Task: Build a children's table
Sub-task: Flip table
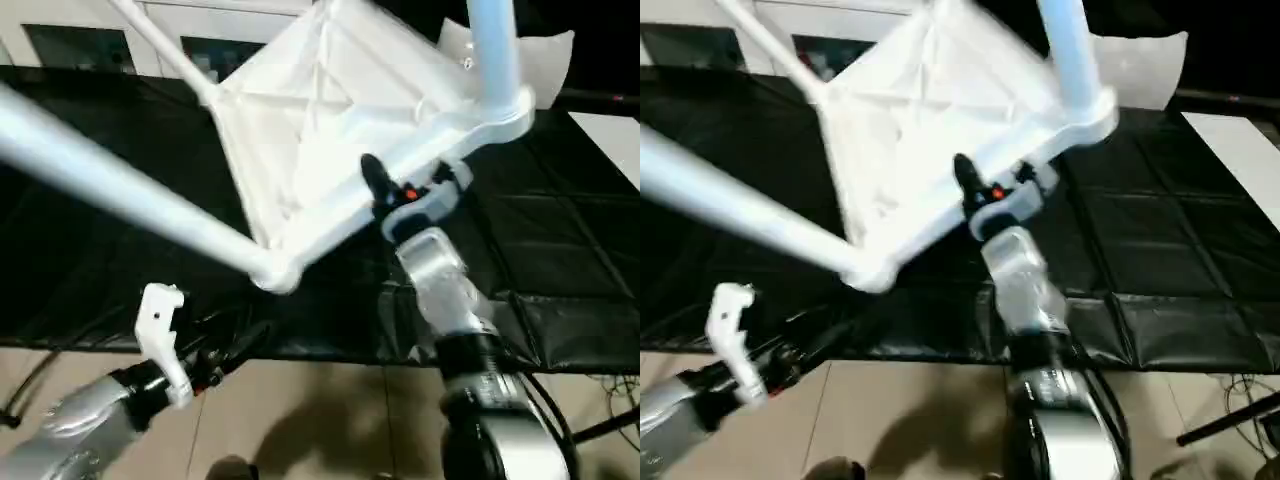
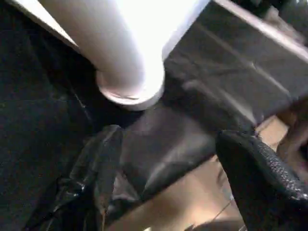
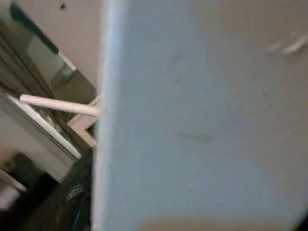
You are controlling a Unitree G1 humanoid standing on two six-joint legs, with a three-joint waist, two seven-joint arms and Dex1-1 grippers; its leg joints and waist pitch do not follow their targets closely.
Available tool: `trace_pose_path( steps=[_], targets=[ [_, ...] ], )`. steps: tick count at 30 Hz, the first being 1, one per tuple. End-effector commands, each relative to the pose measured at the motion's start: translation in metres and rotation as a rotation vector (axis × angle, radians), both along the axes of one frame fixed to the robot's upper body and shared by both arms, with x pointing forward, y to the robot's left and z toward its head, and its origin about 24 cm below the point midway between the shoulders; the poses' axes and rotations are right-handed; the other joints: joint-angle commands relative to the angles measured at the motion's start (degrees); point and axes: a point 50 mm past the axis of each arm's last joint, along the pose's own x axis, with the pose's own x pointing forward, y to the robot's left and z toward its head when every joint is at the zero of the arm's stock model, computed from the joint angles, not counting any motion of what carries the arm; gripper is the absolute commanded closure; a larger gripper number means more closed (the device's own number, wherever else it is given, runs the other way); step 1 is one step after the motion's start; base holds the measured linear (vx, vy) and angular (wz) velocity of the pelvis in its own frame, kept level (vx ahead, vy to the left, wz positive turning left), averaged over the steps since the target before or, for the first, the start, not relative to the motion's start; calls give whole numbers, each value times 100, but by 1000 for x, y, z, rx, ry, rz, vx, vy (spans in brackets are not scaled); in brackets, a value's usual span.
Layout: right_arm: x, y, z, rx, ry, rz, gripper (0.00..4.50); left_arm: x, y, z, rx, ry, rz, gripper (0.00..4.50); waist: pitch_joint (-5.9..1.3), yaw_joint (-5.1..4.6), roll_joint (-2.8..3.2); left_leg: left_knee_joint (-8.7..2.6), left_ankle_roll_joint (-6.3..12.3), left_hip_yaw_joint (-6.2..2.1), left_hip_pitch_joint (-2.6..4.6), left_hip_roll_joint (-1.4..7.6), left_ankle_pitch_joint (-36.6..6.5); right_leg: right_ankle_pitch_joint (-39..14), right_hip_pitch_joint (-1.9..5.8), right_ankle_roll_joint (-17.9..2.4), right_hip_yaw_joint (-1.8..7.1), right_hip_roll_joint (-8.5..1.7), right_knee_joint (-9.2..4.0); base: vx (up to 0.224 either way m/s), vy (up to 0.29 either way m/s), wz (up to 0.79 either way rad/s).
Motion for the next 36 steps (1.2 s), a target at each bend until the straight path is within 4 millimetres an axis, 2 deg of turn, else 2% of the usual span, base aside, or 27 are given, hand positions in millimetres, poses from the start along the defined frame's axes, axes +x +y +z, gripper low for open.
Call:
trace_pose_path(
  steps=[1, 3, 4, 5, 7, 8, 10, 12, 14, 16, 19, 21, 23, 24, 25, 26, 28, 30, 31, 32, 34, 35, 36],
  targets=[
    [-5, -17, 30, -144, -152, -87, 248, -1, -5, 6, 50, -30, -60, 81, -355, -46, 113, -396, -288, 44, 230, 77, -700, 140, 206, -481, 181, -212, -322, 0, 0, 0],
    [-8, -26, 32, -195, -135, -157, 248, 8, -5, 10, 63, -52, -72, 81, -318, -66, 99, -439, -414, 41, 224, 70, -1074, -549, 188, -394, 195, -229, -377, 0, 0, 0],
    [-8, -26, 32, -195, -135, -157, 248, 8, -5, 10, 63, -52, -72, 81, -328, -50, 108, -427, -451, 52, 264, 75, -1164, -688, 158, -367, 203, -230, -391, 0, 0, 0],
    [-11, -34, 34, -262, -120, -225, 248, 17, -7, 15, 48, -76, -86, 81, -315, -56, 110, -436, -507, 46, 265, 72, -1293, -850, 143, -364, 214, -227, -405, 0, 0, 0],
    [-14, -39, 37, -288, -114, -275, 248, 23, -7, 16, 45, -88, -93, 81, -325, -36, 105, -437, -569, 40, 268, 65, -1326, -933, 135, -315, 215, -228, -404, 0, 0, 0],
    [-16, -44, 39, -315, -107, -311, 248, 26, -5, 13, 45, -90, -98, 81, -315, -40, 99, -458, -610, 25, 238, 53, -1352, -1029, 159, -274, 208, -228, -413, 0, 0, 0],
    [-18, -47, 41, -329, -104, -332, 248, 27, -2, 10, 51, -88, -107, 81, -316, -47, 89, -454, -612, 20, 236, 45, -1446, -1196, 159, -205, 222, -239, -442, 0, 0, 0],
    [-20, -53, 46, -361, -102, -368, 248, 20, -3, 9, 55, -90, -126, 81, -336, -60, 103, -447, -607, 15, 228, 45, -1429, -1142, 159, -179, 227, -236, -429, 0, 0, 0],
    [-20, -58, 50, -409, -102, -399, 248, 12, -6, 9, 56, -96, -139, 81, -337, -74, 88, -443, -581, 12, 209, 60, -1371, -970, 174, -233, 224, -231, -408, 0, 0, 0],
    [-21, -60, 52, -460, -89, -411, 248, 8, -7, 8, 55, -103, -144, 81, -329, -71, 102, -428, -557, 32, 237, 51, -1437, -1041, 132, -263, 232, -213, -423, 0, 0, 0],
    [-20, -65, 54, -583, -54, -419, 248, 10, -6, 15, 95, -175, -135, 81, -328, -78, 67, -423, -539, 29, 216, 46, -1352, -1012, 169, -232, 234, -204, -421, 0, 0, 0],
    [-20, -66, 55, -590, -49, -423, 248, 12, -6, 17, 103, -191, -134, 81, -320, -90, 72, -422, -541, 27, 220, 40, -1407, -1123, 165, -204, 235, -205, -430, 0, 0, 0],
    [-18, -71, 56, -623, -38, -453, 250, 21, -6, 31, 109, -249, -129, 81, -313, -101, 57, -417, -561, 30, 239, 38, -1534, -1353, 140, -194, 237, -206, -446, 0, 0, 0],
    [-17, -72, 56, -628, -36, -459, 252, 23, -6, 34, 112, -264, -129, 81, -322, -92, 69, -410, -568, 28, 257, 39, -1540, -1361, 132, -209, 237, -208, -443, 0, 0, 0],
    [-15, -76, 56, -643, -27, -478, 253, 31, -5, 46, 134, -329, -126, 81, -318, -102, 68, -410, -569, 27, 248, 34, -1538, -1347, 134, -233, 238, -206, -441, 0, 0, 0],
    [-14, -76, 56, -645, -25, -480, 254, 32, -5, 47, 138, -339, -125, 81, -332, -91, 67, -400, -570, 27, 258, 33, -1504, -1291, 134, -239, 235, -204, -432, 0, 0, 0],
    [-8, -78, 52, -667, -3, -478, 254, 47, -5, 70, 232, -478, -126, 81, -326, -93, 64, -397, -563, 24, 248, 29, -1502, -1266, 140, -246, 232, -199, -435, 0, 0, 0],
    [-4, -74, 49, -663, 7, -436, 254, 53, -7, 84, 277, -540, -141, 81, -328, -95, 66, -389, -594, 20, 243, 20, -1576, -1464, 141, -240, 225, -214, -429, 0, 0, 0],
    [-3, -72, 48, -658, 9, -419, 199, 55, -7, 87, 288, -555, -143, 53, -333, -101, 58, -383, -600, 20, 242, 20, -1562, -1467, 141, -245, 229, -219, -428, 0, 0, 0],
    [0, -67, 47, -654, 9, -395, 199, 59, -10, 99, 326, -619, -165, 53, -334, -111, 47, -390, -610, 14, 214, 17, -1496, -1442, 168, -254, 228, -221, -417, 0, 0, 0],
    [3, -62, 46, -651, 11, -374, 186, 63, -13, 112, 366, -691, -190, 46, -350, -113, 59, -369, -620, 18, 218, 17, -1406, -1308, 153, -279, 238, -219, -395, 0, 0, 0],
    [7, -56, 44, -641, 16, -357, 180, 65, -18, 129, 405, -784, -219, 36, -347, -121, 39, -366, -638, 16, 210, 8, -1423, -1324, 149, -310, 236, -215, -391, 0, 0, 0],
    [8, -55, 44, -640, 16, -355, 158, 66, -19, 132, 412, -800, -223, 13, -350, -138, 29, -366, -648, 12, 198, 6, -1428, -1336, 154, -327, 238, -220, -383, 0, 0, 0]
  ],
)
